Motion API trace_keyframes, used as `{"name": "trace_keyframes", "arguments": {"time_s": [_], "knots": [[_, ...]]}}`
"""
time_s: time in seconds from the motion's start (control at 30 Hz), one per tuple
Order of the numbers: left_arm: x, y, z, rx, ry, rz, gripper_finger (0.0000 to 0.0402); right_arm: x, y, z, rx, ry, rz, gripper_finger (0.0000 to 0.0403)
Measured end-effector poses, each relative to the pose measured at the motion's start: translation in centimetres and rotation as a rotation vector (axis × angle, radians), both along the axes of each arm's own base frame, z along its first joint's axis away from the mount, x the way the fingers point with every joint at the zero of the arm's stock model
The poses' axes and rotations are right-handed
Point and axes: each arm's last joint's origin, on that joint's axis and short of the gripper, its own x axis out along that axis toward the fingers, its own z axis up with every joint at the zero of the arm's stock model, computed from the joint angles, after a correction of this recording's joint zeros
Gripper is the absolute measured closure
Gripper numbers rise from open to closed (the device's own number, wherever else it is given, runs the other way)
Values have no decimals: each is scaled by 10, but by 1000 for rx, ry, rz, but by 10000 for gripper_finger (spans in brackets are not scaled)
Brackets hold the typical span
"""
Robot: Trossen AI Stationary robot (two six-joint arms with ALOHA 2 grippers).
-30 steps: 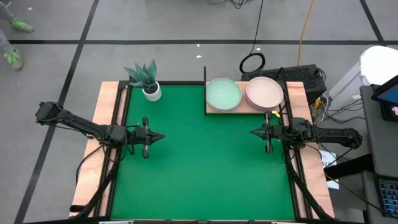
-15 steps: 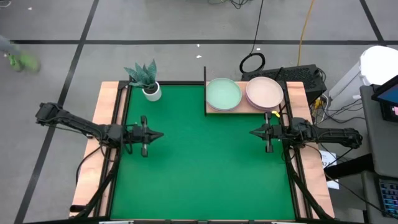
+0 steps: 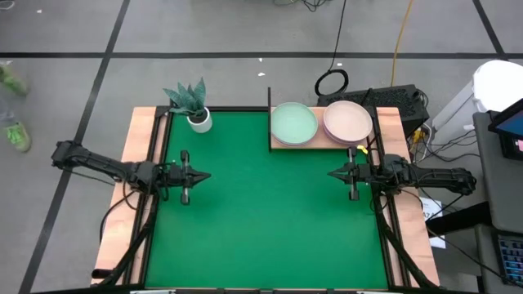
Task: Place and stack plates onto a shelf
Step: Return to Home Position
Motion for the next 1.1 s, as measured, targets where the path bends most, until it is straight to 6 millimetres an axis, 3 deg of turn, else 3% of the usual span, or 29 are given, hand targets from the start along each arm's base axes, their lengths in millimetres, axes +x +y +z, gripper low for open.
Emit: {"name": "trace_keyframes", "arguments": {"time_s": [0.5, 1.1], "knots": [[-18, 15, 3, 9, -45, -17, 399, 0, 0, 0, 0, -1, 0, 403], [-21, 22, -2, -63, -4, -42, 399, 0, 0, 0, 0, -1, 0, 403]]}}
